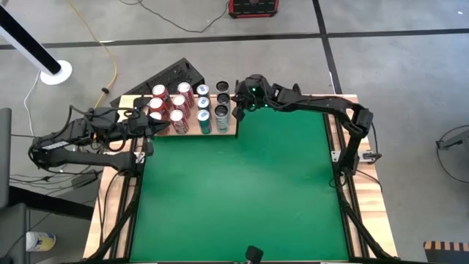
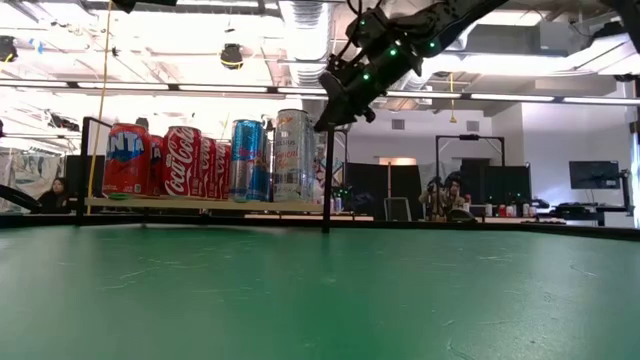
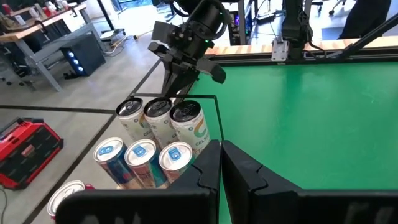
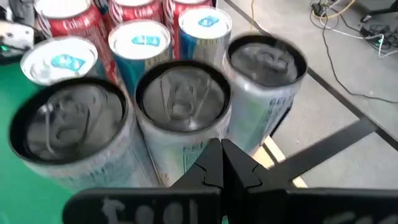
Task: Place canned beverage on shelf
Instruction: Adjust the white and yellow soda can on the shelf, then return to Home Position
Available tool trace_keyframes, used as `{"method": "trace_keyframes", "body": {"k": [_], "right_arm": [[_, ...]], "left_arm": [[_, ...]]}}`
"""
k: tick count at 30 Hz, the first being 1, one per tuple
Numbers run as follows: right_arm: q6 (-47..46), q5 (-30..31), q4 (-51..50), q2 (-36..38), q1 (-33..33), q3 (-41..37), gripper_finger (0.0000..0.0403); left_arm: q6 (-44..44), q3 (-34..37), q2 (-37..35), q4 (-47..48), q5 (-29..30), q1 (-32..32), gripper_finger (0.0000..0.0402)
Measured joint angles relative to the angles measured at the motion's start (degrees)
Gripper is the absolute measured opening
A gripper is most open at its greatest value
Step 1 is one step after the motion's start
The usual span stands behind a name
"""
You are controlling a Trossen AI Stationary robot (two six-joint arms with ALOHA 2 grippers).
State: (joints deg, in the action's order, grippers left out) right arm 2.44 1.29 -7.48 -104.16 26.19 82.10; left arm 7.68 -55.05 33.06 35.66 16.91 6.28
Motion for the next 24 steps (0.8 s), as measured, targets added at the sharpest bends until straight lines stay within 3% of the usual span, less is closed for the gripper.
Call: {"method": "trace_keyframes", "body": {"k": [14, 24], "right_arm": [[0.9, 0.0, -0.7, 0.1, -0.3, 1.0, 0.0017], [1.2, -2.1, -4.7, 9.1, -4.3, 1.1, 0.0019]], "left_arm": [[0.1, 0.0, 0.0, 0.1, 0.0, 0.0, 0.0000], [0.1, 0.0, 0.0, 0.1, 0.0, 0.0, 0.0000]]}}
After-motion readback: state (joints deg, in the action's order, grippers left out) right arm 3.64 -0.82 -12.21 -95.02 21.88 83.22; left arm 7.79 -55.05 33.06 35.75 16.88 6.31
